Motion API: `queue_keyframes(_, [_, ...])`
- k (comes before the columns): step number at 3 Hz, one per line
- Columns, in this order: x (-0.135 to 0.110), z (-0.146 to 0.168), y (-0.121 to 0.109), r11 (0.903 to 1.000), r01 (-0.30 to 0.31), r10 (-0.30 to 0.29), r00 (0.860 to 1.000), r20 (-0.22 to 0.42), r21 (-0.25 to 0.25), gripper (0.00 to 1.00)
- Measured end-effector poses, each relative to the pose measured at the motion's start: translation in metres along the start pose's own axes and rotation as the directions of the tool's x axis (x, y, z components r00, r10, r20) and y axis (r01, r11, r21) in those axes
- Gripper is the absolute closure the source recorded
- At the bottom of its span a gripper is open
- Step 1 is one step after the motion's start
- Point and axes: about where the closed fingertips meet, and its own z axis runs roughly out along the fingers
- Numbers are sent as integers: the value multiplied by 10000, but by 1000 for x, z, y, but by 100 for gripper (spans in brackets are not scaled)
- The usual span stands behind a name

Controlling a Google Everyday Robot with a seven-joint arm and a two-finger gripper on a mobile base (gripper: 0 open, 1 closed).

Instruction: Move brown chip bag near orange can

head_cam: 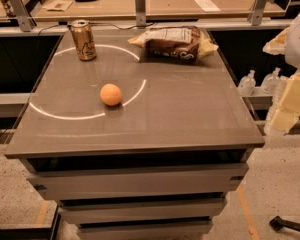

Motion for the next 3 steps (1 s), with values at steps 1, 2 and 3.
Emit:
queue_keyframes(1, [0, -1, -1, 10000, -69, 69, 9999, 104, 46, 0])
queue_keyframes(2, [-1, -2, -1, 9996, -230, 225, 9992, 340, 135, 0])
queue_keyframes(3, [1, 3, -4, 9974, -702, 675, 9868, 1474, 132, 0])
